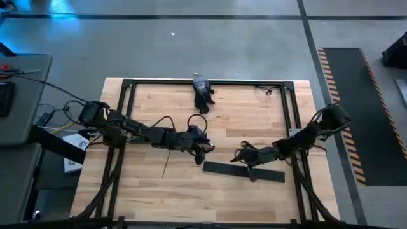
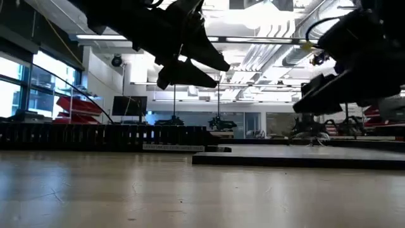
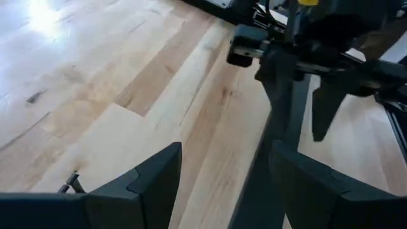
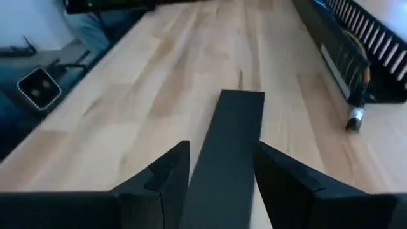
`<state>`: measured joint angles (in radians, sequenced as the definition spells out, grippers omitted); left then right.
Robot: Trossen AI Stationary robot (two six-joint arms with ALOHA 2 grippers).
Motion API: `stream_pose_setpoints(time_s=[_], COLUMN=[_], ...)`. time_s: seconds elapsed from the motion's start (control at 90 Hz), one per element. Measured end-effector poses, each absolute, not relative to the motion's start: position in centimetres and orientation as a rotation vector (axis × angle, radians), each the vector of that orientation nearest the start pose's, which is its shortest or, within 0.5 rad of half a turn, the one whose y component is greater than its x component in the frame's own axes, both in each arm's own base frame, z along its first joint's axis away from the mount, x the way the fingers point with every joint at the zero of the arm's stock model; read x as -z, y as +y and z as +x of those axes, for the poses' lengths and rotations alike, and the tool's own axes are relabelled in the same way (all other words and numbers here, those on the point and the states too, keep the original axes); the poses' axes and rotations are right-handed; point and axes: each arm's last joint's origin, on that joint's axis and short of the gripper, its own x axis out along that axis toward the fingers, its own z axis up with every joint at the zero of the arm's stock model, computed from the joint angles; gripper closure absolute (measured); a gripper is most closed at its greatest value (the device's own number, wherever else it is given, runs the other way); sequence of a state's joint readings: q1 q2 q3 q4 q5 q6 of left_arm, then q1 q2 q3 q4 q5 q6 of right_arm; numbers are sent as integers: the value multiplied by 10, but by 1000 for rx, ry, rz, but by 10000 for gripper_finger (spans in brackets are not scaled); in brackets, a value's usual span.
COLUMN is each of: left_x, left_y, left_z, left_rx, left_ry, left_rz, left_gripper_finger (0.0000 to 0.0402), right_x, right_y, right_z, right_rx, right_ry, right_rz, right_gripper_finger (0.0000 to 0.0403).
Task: Ziptie cables
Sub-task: Close the black cable duct
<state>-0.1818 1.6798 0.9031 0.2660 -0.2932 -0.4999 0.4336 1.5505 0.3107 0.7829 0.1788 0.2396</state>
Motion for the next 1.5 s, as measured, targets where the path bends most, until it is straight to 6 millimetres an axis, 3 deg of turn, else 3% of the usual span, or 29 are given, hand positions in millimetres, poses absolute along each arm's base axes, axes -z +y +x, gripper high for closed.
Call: stream_pose_setpoints(time_s=[0.144, 0.378, 0.6, 0.744, 0.944, 1.289, 1.5], left_x=[-190, -189, -189, -189, -189, -189, -189], left_y=[-55, -56, -57, -57, -58, -60, -60], left_z=[344, 344, 344, 344, 344, 344, 343], left_rx=[-231, -211, -205, -175, -155, -146, -146], left_ry=[459, 475, 477, 488, 496, 496, 497], left_rz=[-368, -372, -372, -368, -351, -350, -350], left_gripper_finger=[186, 186, 186, 186, 186, 186, 186], right_x=[-117, -135, -123, -110, -91, -84, -76], right_y=[111, 133, 140, 149, 152, 150, 143], right_z=[228, 237, 241, 249, 244, 237, 227], right_rx=[-208, -84, -20, 19, 127, 176, 181], right_ry=[622, 624, 632, 633, 667, 733, 754], right_rz=[27, -52, -18, 45, 79, 69, 101], right_gripper_finger=[217, 105, 47, 41, 41, 42, 80])
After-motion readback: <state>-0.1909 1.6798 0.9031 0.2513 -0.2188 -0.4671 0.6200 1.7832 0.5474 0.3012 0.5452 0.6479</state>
